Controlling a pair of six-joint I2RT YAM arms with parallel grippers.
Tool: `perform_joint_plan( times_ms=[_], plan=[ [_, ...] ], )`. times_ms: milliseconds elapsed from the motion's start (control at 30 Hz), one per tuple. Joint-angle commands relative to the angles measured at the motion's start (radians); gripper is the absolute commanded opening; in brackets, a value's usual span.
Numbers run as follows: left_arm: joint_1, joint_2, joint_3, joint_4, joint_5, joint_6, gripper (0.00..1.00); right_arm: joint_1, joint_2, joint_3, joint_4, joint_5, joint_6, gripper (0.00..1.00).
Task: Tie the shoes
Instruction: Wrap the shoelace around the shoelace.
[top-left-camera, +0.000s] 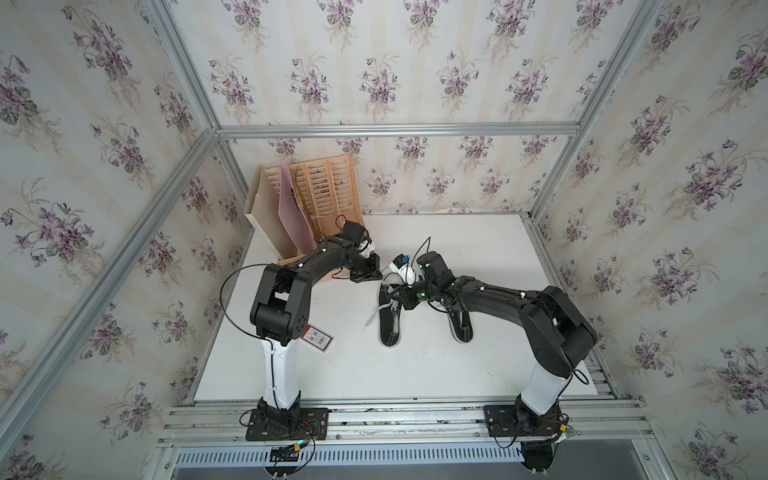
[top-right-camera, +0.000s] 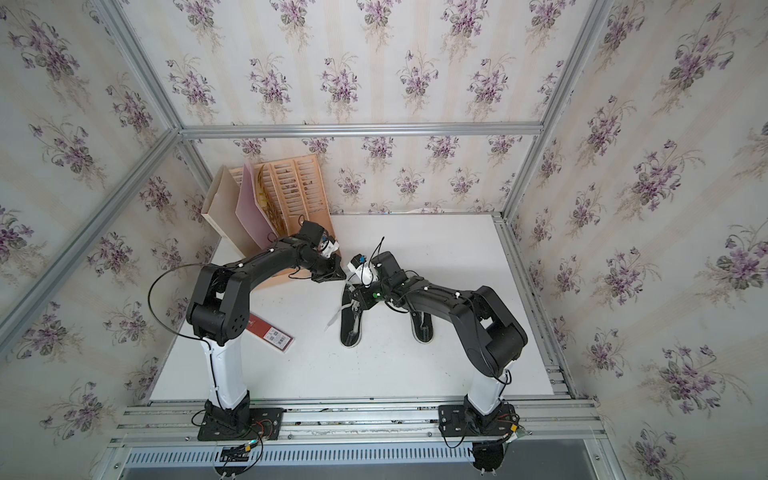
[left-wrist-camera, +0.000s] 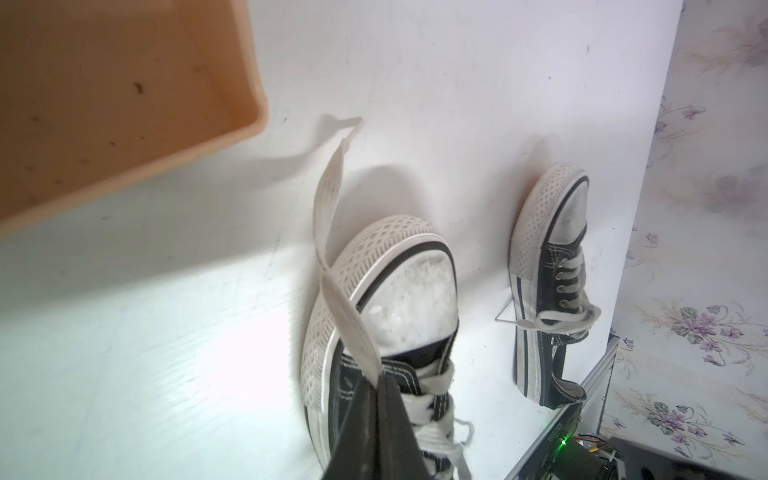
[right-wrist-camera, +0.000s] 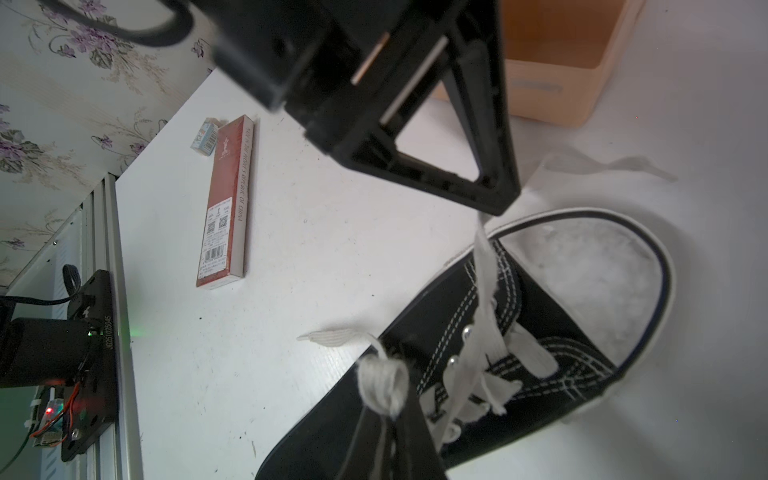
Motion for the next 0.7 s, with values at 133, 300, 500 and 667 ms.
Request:
perform_joint_plan(
  times_ms=[133,300,500,667],
  plan=[
    [-0.008,-0.166,-0.138,0.06,-0.06,0.072,0.06,-0.022,-0.026,-0.024,0.018,-0.049,0.119,0.0],
    [-0.039,-0.294,-0.251,0.078,-0.102,0.106,0.06,-0.028,-0.031,-0.036,0.01,-0.044,0.187,0.0],
    [-0.09,-0.387,-0.32,0.046,-0.144,0.118,0.06,-0.03,-0.048,-0.042,0.021,-0.047,0.222,0.0],
    [-0.116,-0.42,-0.35,-0.015,-0.132,0.085,0.06,-0.033,-0.059,-0.039,0.02,-0.038,0.229,0.0]
  ],
)
